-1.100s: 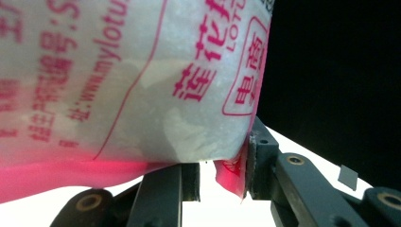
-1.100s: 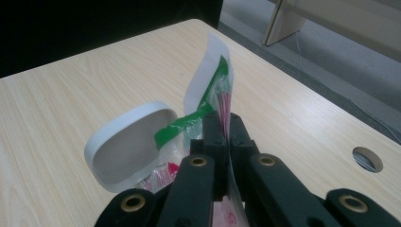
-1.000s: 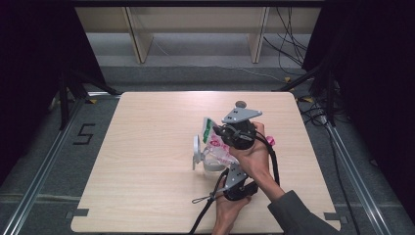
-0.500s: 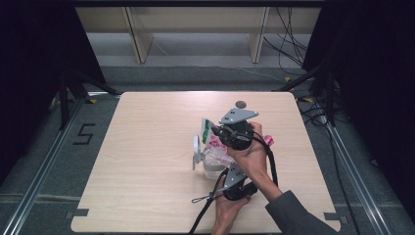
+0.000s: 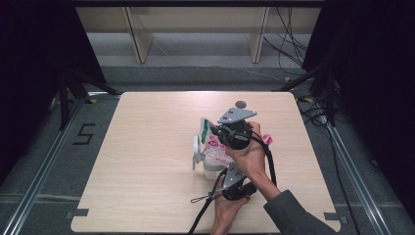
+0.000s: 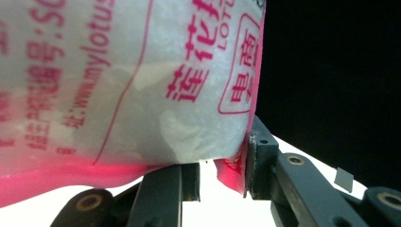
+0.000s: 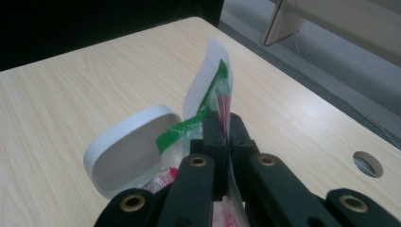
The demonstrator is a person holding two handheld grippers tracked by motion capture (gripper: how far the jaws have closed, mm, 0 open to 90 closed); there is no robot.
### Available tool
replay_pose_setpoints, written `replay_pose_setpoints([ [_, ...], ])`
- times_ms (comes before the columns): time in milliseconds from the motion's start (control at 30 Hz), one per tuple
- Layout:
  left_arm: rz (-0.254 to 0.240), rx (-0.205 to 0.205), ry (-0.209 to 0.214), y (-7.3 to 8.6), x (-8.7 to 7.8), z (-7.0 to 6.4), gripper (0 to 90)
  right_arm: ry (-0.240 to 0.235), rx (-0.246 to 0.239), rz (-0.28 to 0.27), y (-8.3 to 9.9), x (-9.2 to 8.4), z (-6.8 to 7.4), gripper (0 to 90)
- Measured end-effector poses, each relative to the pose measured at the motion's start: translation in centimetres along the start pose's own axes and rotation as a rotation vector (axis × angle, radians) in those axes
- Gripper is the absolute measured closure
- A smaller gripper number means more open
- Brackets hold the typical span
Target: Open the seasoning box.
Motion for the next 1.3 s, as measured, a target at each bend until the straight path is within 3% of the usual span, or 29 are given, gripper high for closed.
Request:
replay_pose_setpoints([
  [233, 0.002, 0.007, -0.001, -0.01, 0.05, -0.03, 71.2, -0.003, 0.013, 0.008, 0.04, 0.07, -0.05, 90.0],
  [433, 0.011, 0.009, -0.010, -0.09, -0.11, -0.09, 71.2, 0.002, -0.004, 0.000, 0.01, 0.23, -0.13, 90.0],
  [533, -0.012, 0.001, 0.007, -0.07, 0.04, -0.09, 71.1, 0.003, -0.017, 0.011, 0.02, 0.44, -0.03, 90.0],
  [600, -0.004, 0.008, -0.001, -0.10, -0.05, -0.02, 71.1, 0.003, 0.012, 0.010, 0.00, 0.38, 0.12, 90.0],
  [767, -0.003, 0.003, 0.002, -0.07, -0.05, -0.02, 71.2, 0.005, 0.000, 0.015, 0.08, 0.58, 0.16, 90.0],
  [800, -0.002, 0.004, -0.001, -0.10, -0.10, -0.01, 71.2, 0.011, -0.010, -0.009, 0.06, 0.64, 0.01, 90.0],
  [933, 0.001, 0.001, 0.006, -0.04, -0.02, -0.03, 71.2, 0.002, -0.004, 0.016, 0.11, 0.71, 0.10, 90.0],
  [1100, 0.006, 0.007, -0.008, -0.11, -0.16, -0.02, 71.2, 0.008, 0.020, -0.003, 0.07, 0.63, -0.06, 90.0],
  [1300, -0.002, 0.004, 0.003, -0.11, -0.12, 0.01, 71.2, 0.004, 0.005, 0.007, -0.03, 0.66, -0.25, 90.0],
])
Point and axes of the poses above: each handheld gripper's, and its own axes: x roughly forward along the jaws, y roughly out of its underside, z roughly to its left, the point moved 1 cm from there along x, roughly forward along the jaws, and after that the axes turned 5 degrees about -y, right-handed, at the moved point
